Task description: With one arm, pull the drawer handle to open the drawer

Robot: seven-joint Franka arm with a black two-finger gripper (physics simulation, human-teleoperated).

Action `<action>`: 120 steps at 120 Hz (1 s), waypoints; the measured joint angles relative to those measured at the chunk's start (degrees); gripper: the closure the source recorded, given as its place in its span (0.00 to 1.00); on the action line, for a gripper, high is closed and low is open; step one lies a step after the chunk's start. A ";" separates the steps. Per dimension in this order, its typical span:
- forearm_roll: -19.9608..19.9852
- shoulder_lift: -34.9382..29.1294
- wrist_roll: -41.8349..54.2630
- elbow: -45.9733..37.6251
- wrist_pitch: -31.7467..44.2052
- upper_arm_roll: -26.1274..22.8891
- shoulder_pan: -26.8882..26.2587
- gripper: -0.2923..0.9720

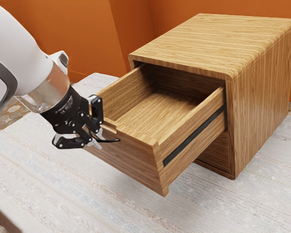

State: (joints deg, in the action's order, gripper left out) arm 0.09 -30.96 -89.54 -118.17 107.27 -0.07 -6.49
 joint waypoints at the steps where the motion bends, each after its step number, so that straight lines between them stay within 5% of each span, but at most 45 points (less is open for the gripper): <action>1: 0.00 -0.03 0.00 -0.03 0.00 0.00 0.00 0.85; 60: -0.01 -4.10 0.07 -0.50 -0.73 -0.23 0.04 0.75; 90: -0.24 -4.24 0.08 4.25 -3.97 -1.05 0.28 0.49; 120: -2.85 21.83 0.19 37.92 -18.94 -2.08 0.52 0.31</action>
State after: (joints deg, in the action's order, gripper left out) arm -2.76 -9.14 -89.35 -80.25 88.33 -2.14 -5.98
